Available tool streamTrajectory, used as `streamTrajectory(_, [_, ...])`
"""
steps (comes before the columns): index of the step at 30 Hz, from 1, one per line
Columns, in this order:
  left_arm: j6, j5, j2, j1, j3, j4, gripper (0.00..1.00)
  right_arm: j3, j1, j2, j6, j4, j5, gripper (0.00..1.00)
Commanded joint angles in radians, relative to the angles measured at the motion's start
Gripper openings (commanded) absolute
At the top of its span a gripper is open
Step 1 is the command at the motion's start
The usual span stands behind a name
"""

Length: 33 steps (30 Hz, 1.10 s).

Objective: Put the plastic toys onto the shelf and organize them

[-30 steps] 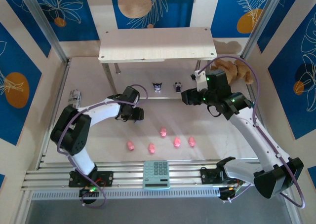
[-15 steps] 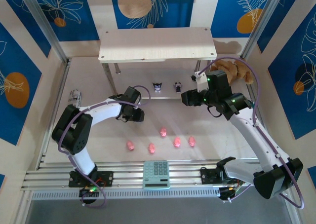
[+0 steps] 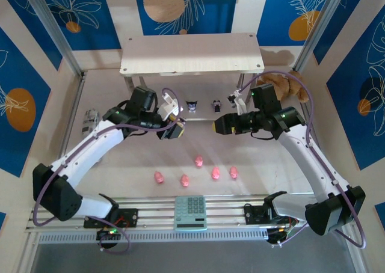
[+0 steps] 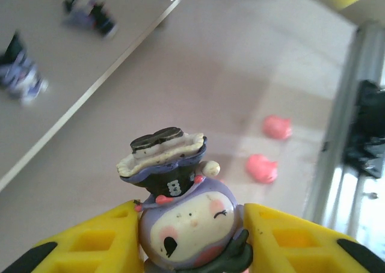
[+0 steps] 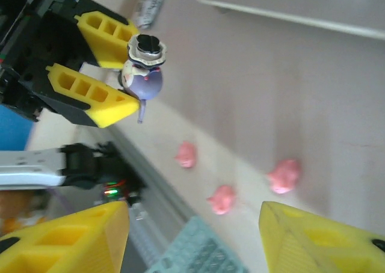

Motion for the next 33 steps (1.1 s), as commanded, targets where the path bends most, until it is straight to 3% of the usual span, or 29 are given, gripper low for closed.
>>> streamTrajectory(1, [0.083,0.187,0.003,-0.013,0.046,-0.088,0.39,-0.041,0.000,-0.002,0.178,0.070,-0.233,0.60])
streamTrajectory(6, [0.106,0.251,-0.006,-0.023,0.078,-0.127,0.39,-0.074,0.031,-0.001,0.303,0.192,-0.280,0.65])
streamTrajectory(19, [0.121,0.344,-0.003,-0.070,0.126,-0.152,0.40,-0.005,0.128,0.141,0.351,0.251,-0.265,0.66])
streamTrajectory(25, [0.159,0.322,0.009,-0.088,0.142,-0.213,0.40,0.011,0.122,0.157,0.392,0.319,-0.318,0.66])
streamTrajectory(33, [0.196,0.292,0.003,-0.089,0.150,-0.262,0.39,0.050,0.109,0.142,0.337,0.231,-0.335,0.67])
